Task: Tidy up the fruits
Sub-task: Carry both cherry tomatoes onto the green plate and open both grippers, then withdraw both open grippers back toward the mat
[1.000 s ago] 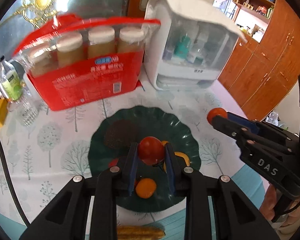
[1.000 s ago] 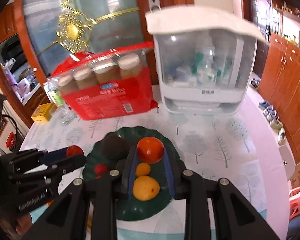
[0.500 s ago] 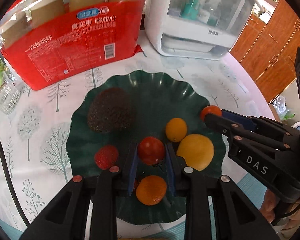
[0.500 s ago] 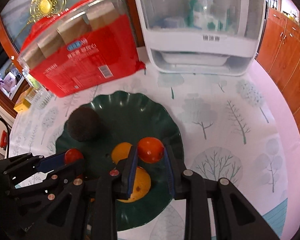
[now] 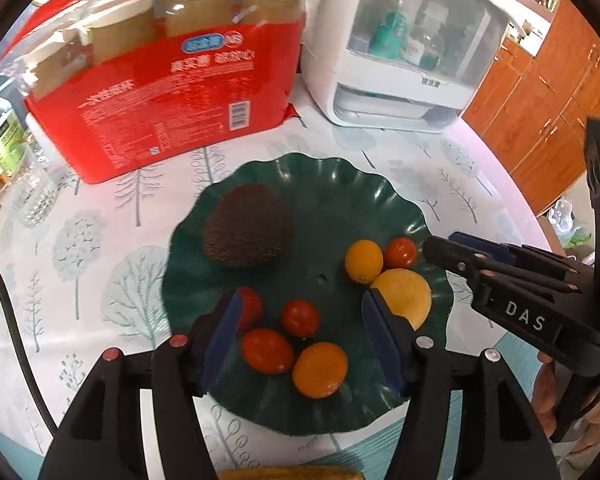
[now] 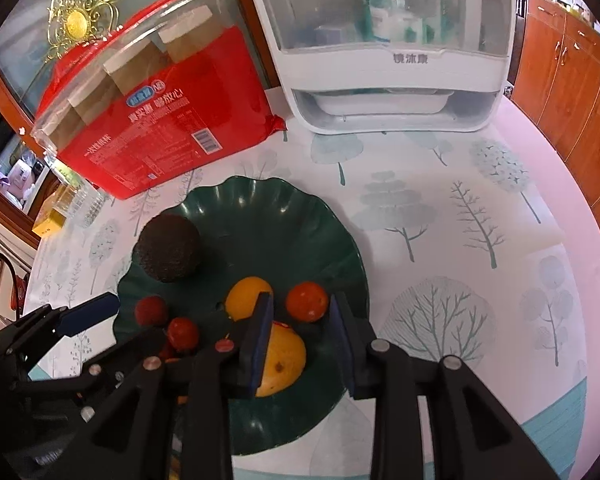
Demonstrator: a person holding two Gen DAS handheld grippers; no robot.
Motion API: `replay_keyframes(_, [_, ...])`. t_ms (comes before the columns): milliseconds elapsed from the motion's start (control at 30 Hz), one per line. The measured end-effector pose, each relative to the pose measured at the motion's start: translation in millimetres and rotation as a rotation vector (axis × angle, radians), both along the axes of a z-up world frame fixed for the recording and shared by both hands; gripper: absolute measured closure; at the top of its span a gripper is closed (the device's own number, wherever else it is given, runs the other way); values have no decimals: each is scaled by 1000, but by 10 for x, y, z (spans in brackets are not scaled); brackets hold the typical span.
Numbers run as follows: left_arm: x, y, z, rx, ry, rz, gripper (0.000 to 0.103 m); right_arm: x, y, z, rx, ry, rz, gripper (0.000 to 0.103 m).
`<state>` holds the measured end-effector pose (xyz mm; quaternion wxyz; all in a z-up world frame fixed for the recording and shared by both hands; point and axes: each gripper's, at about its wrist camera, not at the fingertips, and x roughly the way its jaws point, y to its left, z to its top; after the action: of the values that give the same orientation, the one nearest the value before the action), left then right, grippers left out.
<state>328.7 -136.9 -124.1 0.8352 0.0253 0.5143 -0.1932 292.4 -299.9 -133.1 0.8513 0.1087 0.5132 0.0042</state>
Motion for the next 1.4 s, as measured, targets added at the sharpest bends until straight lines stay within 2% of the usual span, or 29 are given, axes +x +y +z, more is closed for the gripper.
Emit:
replay_keyframes(233, [-141,191,255,-19,-28,41,41,-182,73,137,-29,-19,12,73])
replay_keyframes(533, [-502,365,638,0,-92,62,30,-502,258,474,-31,-70,34,73])
replay_keyframes(800, [-874,651,1059,-30,-134,110,21,-831,430,872,-18,-133,54,73])
replay_keyframes(1000, [-1183,963,1371,-52,-184,146,16,-1093,567,1154,7,-185,79,62])
replay_keyframes(1200, [-1448,1289,1504,-47,-208,176,15,-1340,767,1340,15,-225,128,60])
replay_keyframes(1400, [-1686,1611,1482,-24,-207,204,14,-1546,975,1365,40,-240,176,59])
